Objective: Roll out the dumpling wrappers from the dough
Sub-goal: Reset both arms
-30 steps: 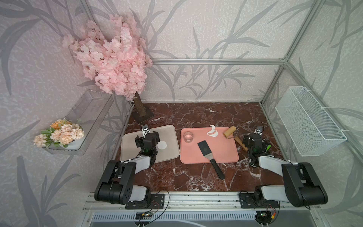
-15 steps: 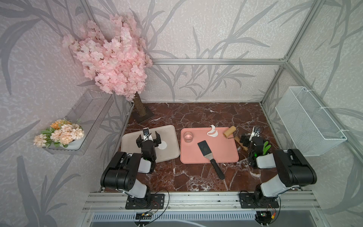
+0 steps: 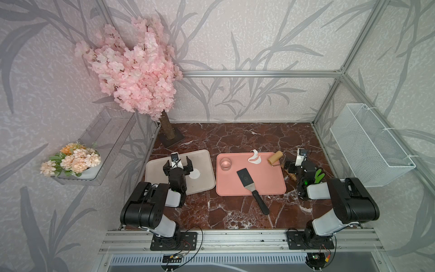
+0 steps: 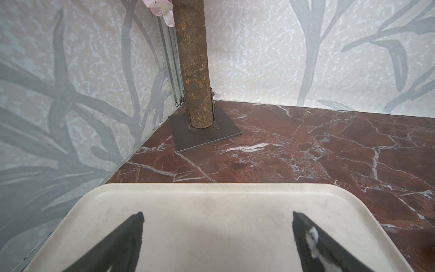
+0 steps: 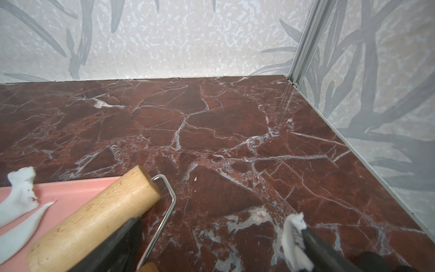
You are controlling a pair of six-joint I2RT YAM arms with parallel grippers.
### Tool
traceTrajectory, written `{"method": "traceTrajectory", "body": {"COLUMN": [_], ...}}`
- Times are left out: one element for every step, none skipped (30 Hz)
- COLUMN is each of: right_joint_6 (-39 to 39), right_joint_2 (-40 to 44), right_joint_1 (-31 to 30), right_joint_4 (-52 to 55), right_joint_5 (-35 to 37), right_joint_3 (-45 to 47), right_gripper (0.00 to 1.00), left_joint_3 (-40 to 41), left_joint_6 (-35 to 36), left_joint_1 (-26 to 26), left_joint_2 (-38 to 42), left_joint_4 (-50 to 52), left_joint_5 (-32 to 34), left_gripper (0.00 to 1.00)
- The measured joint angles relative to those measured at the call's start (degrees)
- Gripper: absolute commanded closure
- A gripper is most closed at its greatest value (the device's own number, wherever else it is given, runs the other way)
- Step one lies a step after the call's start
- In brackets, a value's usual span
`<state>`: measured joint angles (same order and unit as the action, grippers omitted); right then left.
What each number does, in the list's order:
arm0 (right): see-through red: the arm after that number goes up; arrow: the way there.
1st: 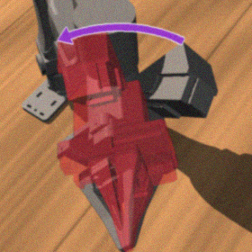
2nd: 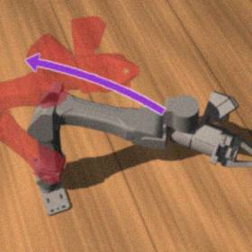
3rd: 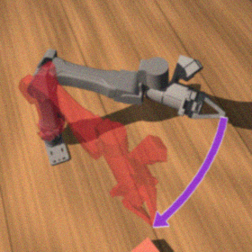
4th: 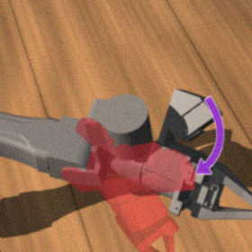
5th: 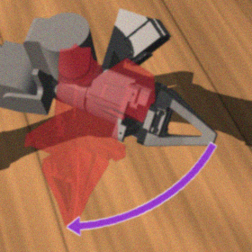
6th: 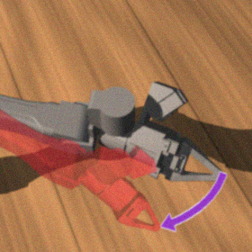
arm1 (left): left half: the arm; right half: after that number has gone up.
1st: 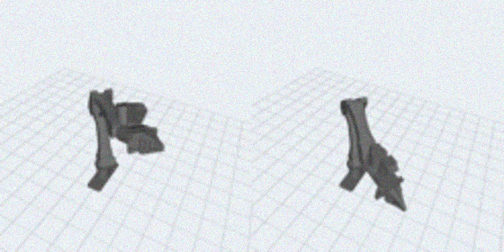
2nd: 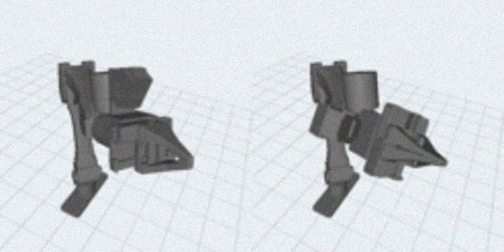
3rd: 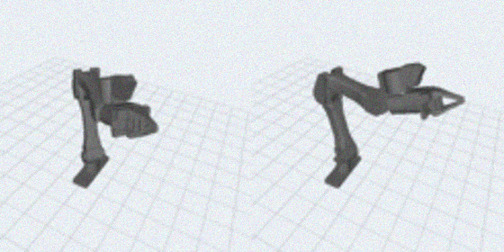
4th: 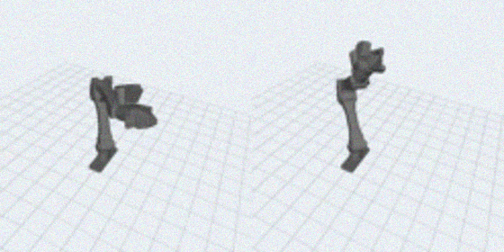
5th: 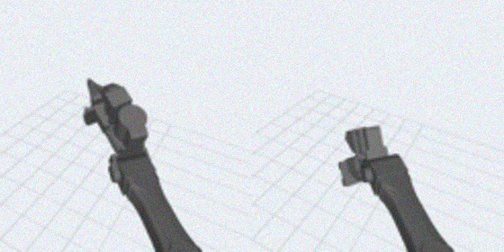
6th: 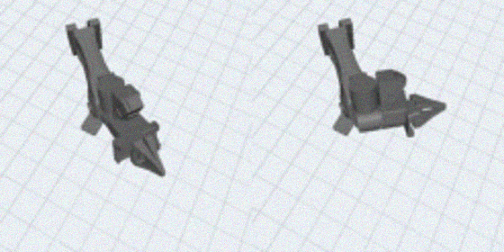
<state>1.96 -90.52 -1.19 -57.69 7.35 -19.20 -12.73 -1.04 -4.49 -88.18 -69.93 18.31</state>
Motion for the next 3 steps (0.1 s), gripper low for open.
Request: {"method": "traceTrajectory", "body": {"right_joint_6": [0.0,0.1,0.1], "right_joint_2": [0.0,0.0,0.0], "right_joint_1": [0.1,0.3,0.5], "right_joint_4": [0.3,0.6,0.7], "right_joint_5": [-0.3,-0.5,-0.7], "right_joint_3": [-0.2,-0.5,-0.7], "right_gripper": [0.01,0.01,0.01], "left_joint_3": [0.0,0.0,0.0], "left_joint_6": [0.0,0.0,0.0], "left_joint_1": [0.0,0.0,0.0], "left_joint_2": [0.0,0.0,0.0], "left_joint_4": [0.0,0.0,0.0], "left_joint_5": [0.0,0.0,0.0], "left_gripper": [0.00,0.00,0.00]}}
